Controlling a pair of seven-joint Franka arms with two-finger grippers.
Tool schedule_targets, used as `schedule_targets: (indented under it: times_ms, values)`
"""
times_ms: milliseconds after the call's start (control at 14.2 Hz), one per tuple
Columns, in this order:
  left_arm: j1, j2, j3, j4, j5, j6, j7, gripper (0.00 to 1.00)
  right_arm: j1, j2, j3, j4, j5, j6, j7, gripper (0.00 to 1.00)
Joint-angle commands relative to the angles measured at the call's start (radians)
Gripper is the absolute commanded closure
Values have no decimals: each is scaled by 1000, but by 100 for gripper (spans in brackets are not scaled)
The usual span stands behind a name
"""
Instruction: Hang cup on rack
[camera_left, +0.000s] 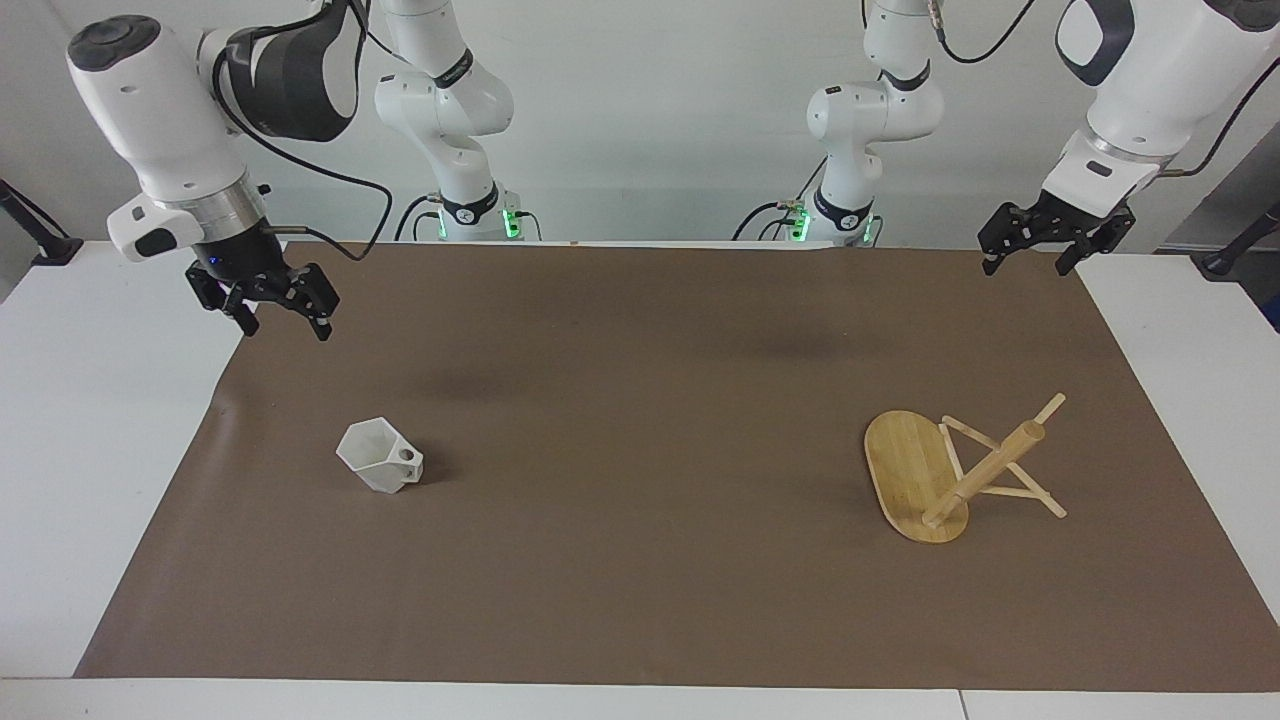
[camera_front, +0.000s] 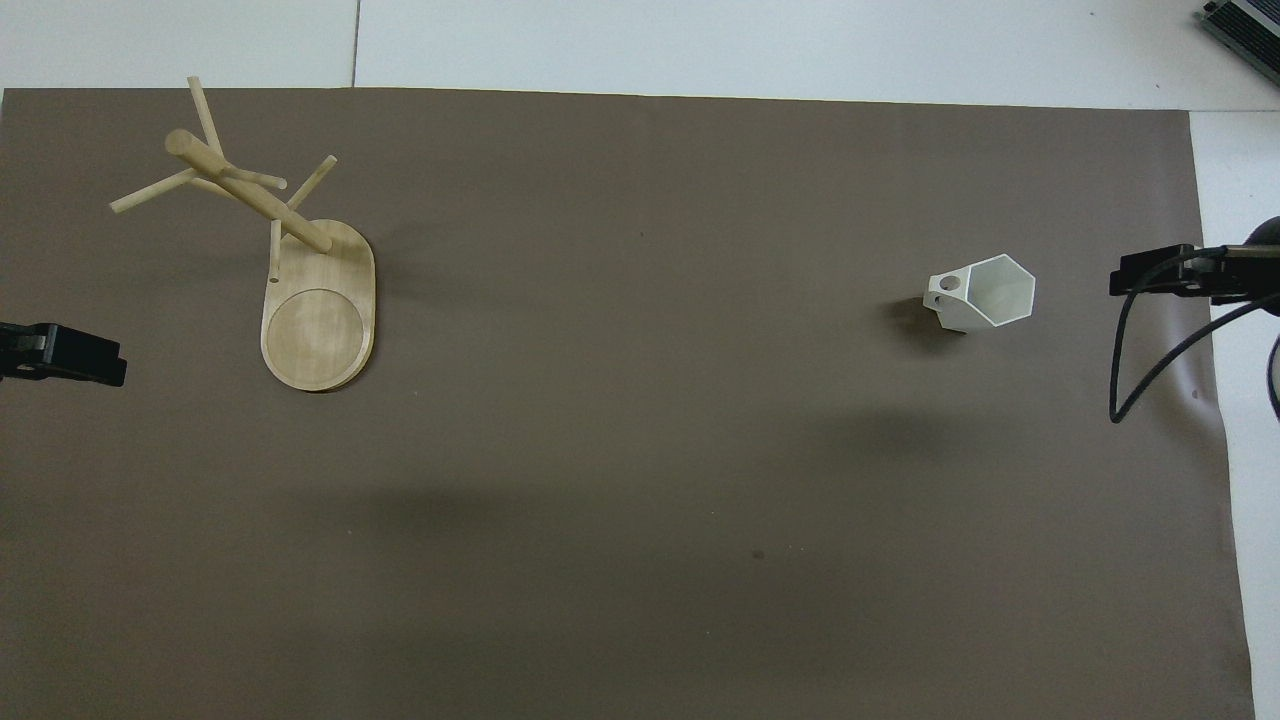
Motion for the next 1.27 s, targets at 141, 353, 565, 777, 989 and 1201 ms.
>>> schedule_targets:
  times_ms: [141, 353, 565, 777, 989, 1201]
  values:
    - [8, -15, -6, -15, 16, -7, 1, 0, -16, 95, 6, -2, 3, 67, -26, 0]
    - [8, -15, -5, -15, 16, -7, 0, 0, -28, 177, 4, -8, 0, 154, -29, 0]
    - [8, -15, -6, -15, 16, -7, 1, 0, -24, 227, 4, -68, 2, 246, -31, 0]
    - [8, -15, -6, -15, 14, -7, 1, 0, -15, 261, 6, -163, 2, 361, -34, 0]
    - [8, -15, -6, -15, 14, -7, 1, 0, -15, 269, 7, -168, 9, 355, -26, 0]
    - [8, -15, -6, -15, 16, -7, 1, 0, -15, 267, 6, -163, 63, 346, -22, 15]
